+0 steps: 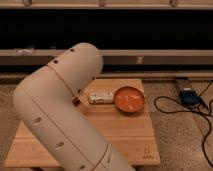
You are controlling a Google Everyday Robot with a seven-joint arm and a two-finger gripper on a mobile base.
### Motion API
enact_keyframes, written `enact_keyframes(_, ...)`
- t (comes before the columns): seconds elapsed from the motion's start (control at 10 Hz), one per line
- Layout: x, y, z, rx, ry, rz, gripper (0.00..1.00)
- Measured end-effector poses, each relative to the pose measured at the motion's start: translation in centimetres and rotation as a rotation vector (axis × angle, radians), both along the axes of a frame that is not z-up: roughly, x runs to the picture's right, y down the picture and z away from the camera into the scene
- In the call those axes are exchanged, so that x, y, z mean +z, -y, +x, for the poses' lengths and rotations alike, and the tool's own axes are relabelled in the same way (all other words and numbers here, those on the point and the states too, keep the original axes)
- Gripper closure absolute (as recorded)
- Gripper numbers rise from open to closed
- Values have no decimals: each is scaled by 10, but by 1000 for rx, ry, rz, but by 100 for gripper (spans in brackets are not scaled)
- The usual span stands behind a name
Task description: Stand the bottle upright
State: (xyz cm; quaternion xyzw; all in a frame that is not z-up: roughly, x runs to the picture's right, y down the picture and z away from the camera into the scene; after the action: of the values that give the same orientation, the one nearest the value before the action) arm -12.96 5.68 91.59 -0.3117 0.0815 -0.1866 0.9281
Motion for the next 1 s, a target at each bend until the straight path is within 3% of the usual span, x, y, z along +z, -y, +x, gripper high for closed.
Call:
enact_keyframes(0.4, 22, -7, 0, -65, -45, 27, 20)
enact_keyframes(1.0, 33, -2, -2, -159, -83, 53, 20)
